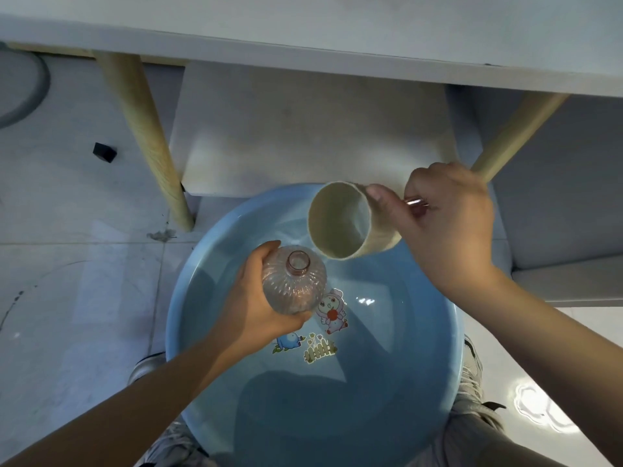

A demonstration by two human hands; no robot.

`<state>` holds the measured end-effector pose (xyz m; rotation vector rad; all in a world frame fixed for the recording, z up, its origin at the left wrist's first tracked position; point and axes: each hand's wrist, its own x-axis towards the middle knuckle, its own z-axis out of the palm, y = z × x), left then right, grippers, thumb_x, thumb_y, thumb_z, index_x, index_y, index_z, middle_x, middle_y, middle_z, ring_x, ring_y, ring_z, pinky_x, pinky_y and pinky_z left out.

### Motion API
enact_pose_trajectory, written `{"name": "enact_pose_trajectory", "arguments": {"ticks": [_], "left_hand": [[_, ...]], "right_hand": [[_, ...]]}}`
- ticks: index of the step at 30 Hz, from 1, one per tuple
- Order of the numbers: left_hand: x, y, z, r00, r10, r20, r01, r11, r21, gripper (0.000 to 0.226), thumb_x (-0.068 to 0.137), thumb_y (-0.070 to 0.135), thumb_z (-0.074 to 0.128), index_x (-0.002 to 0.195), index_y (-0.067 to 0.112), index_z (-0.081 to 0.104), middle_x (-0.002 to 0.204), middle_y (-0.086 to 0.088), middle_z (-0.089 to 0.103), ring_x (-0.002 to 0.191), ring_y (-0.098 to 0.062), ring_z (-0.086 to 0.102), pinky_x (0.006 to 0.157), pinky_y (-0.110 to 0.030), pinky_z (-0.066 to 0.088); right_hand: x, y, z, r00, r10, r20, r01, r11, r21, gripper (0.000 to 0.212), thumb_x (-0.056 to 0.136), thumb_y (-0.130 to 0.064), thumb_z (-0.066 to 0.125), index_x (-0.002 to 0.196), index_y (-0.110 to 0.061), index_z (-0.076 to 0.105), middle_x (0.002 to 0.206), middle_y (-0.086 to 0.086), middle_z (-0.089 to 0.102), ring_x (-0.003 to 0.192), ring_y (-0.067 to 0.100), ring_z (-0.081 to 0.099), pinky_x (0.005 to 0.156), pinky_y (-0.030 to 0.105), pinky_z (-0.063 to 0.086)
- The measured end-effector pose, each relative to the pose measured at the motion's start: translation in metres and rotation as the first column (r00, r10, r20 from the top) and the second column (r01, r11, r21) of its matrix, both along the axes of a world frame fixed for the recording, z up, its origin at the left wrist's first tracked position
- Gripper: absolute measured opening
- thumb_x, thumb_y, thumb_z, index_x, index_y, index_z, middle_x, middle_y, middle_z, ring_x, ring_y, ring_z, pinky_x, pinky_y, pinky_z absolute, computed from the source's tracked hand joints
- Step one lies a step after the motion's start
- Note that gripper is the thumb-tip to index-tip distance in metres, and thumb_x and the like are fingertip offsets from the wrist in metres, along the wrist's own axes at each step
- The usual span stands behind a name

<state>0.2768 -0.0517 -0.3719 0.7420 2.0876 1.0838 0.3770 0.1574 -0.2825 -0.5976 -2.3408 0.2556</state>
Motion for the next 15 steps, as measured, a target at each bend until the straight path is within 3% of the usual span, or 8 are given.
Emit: {"name": "enact_pose_trajectory", "arguments": {"ticks": [3,6,10,13,15], "left_hand": [[0.001,-0.001,0.002,0.999,0.004,-0.034,-0.005,1.000,-0.005,0.105,0.049,0.022,0.093,0.126,0.045,0.026,0.125,0.015,0.039,0.115,-0.002,0.043,0.094,-0.017,0.040],[0.004,-0.003,0.003,0.998,0.026,-0.063,-0.027,1.000,-0.010,0.100,0.051,0.017,0.092,0.123,0.043,0.028,0.116,0.026,0.032,0.107,0.007,0.041,0.095,-0.013,0.037],[0.004,-0.004,0.001,0.996,0.074,-0.057,-0.075,0.997,-0.016,0.099,0.051,0.015,0.091,0.124,0.036,0.029,0.121,0.012,0.031,0.102,0.008,0.043,0.083,0.008,0.028],[0.001,-0.004,0.001,0.994,0.083,-0.067,-0.085,0.996,-0.015,0.100,0.051,0.013,0.092,0.128,0.029,0.032,0.123,0.009,0.031,0.101,0.010,0.045,0.080,0.010,0.026],[-0.001,-0.004,0.000,0.994,0.087,-0.060,-0.089,0.996,-0.025,0.101,0.051,0.013,0.092,0.133,0.023,0.033,0.124,0.009,0.031,0.102,0.003,0.044,0.079,0.010,0.026]], "right_hand": [[0.007,0.008,-0.009,0.987,-0.084,0.137,0.099,0.990,-0.102,0.047,0.085,-0.051,0.052,0.054,-0.019,0.039,0.052,-0.003,0.039,0.054,0.021,0.040,0.059,0.029,0.026],[0.013,0.010,-0.025,0.959,-0.078,0.273,0.080,0.997,0.001,0.044,0.083,-0.045,0.045,0.052,-0.014,0.045,0.047,0.004,0.044,0.049,0.025,0.044,0.056,0.028,0.029],[0.021,0.004,-0.052,0.899,-0.028,0.437,-0.050,0.985,0.166,0.040,0.080,-0.036,0.042,0.054,-0.010,0.055,0.049,0.007,0.052,0.051,0.029,0.053,0.058,0.032,0.042],[0.025,-0.005,-0.074,0.850,-0.035,0.525,-0.124,0.956,0.264,0.031,0.076,-0.030,0.066,0.054,-0.010,0.058,0.048,0.006,0.052,0.051,0.027,0.054,0.063,0.034,0.032],[0.025,-0.010,-0.085,0.820,-0.023,0.572,-0.147,0.957,0.249,0.033,0.065,-0.026,0.083,0.054,-0.008,0.058,0.048,0.006,0.052,0.050,0.027,0.054,0.063,0.032,0.025]]}}
